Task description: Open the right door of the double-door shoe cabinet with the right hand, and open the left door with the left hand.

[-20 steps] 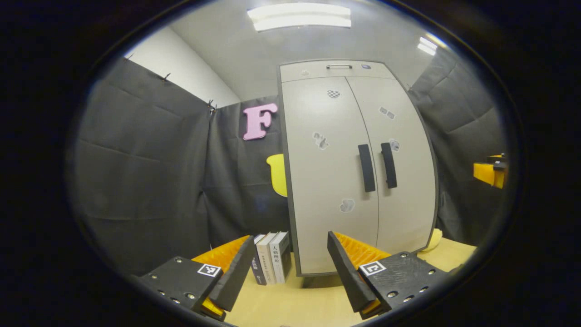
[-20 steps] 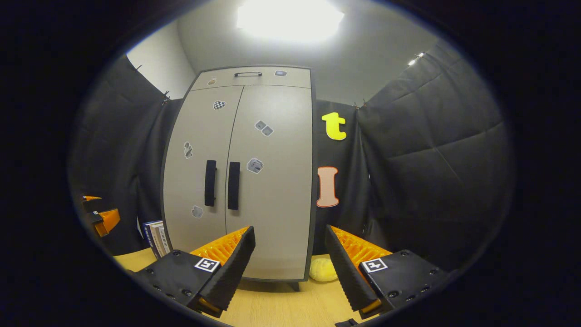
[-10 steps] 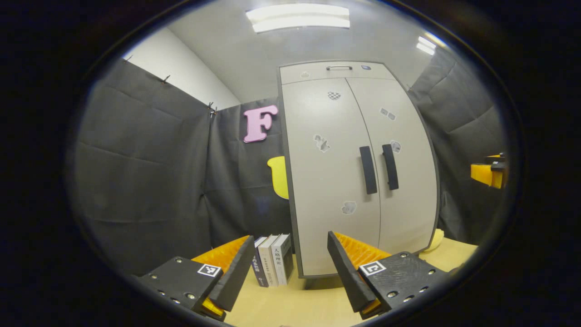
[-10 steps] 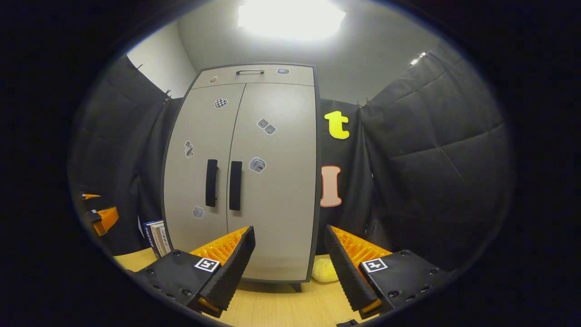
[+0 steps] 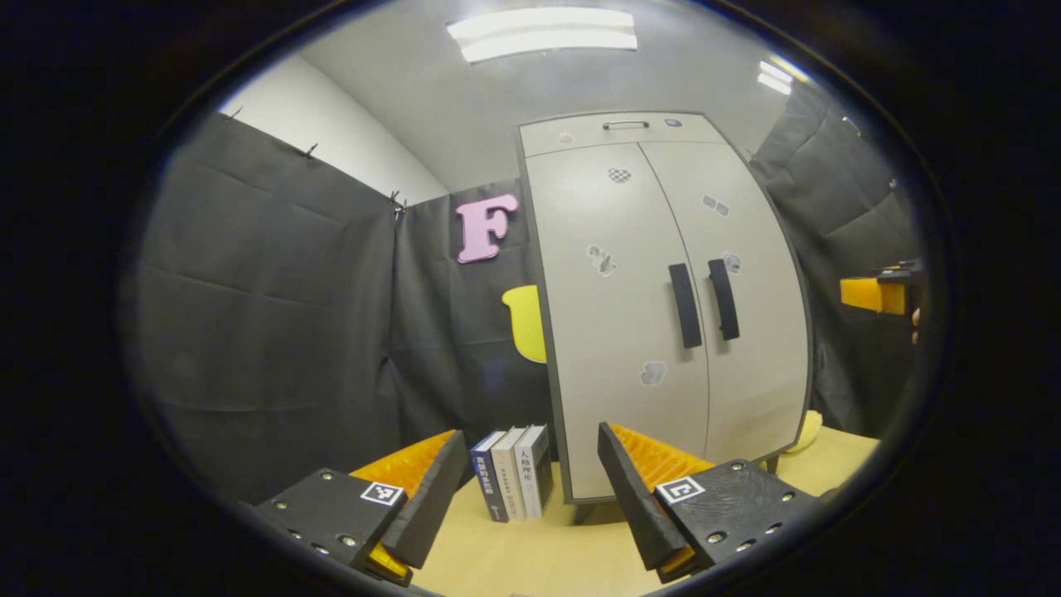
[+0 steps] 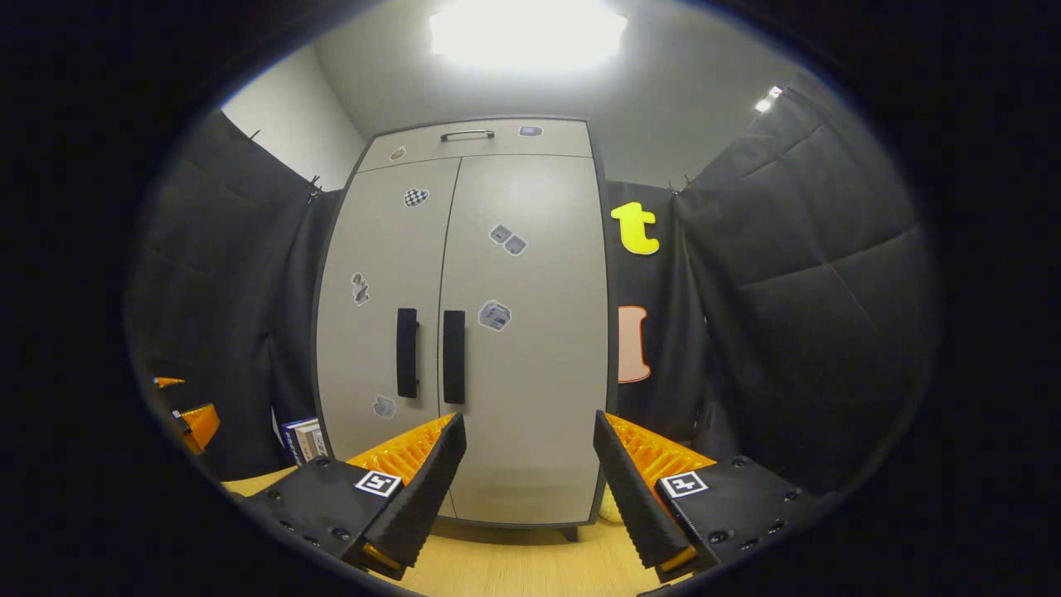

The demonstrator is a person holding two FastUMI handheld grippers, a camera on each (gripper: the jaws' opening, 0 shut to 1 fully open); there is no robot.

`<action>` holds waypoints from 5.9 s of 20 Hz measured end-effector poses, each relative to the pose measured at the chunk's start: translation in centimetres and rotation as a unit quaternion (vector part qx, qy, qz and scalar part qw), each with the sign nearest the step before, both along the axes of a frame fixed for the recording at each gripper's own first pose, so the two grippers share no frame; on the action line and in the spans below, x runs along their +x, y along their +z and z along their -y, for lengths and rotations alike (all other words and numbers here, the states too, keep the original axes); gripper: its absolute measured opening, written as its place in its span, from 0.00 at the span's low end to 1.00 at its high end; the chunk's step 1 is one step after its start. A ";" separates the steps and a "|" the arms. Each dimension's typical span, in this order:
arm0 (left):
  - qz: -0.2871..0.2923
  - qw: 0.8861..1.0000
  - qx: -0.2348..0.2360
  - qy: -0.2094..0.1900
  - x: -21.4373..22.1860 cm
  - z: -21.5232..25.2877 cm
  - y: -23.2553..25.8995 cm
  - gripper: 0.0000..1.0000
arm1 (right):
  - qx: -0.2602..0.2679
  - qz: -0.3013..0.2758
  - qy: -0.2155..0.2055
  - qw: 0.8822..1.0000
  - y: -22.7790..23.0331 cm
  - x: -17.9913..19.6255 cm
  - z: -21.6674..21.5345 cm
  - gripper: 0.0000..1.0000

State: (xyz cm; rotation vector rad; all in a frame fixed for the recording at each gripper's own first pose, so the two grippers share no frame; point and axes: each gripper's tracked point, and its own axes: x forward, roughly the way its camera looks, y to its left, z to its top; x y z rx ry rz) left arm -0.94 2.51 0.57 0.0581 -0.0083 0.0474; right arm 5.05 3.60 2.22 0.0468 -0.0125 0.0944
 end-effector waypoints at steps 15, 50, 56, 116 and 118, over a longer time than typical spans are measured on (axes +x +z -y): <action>-0.020 0.996 0.002 0.083 -3.1 -6.6 -1.9 0.94 | 0.023 -0.022 0.062 0.998 1.5 10.0 -7.4 0.98; -0.018 0.995 -0.021 0.098 -3.4 -7.9 -2.0 0.95 | 0.002 -0.114 0.079 0.990 -1.1 17.7 -11.3 0.10; -0.012 0.998 -0.031 0.059 -3.1 -5.7 -1.8 0.94 | 0.009 -0.123 0.092 0.988 -0.7 13.8 -9.1 0.09; 0.000 0.980 -0.070 -0.184 9.8 19.0 6.8 0.94 | -0.008 -0.106 -0.114 0.988 -3.1 -6.2 25.3 0.92; 0.005 0.982 -0.064 -0.179 11.9 19.3 7.6 0.94 | -0.009 -0.110 -0.130 0.985 -3.7 -7.0 26.5 0.92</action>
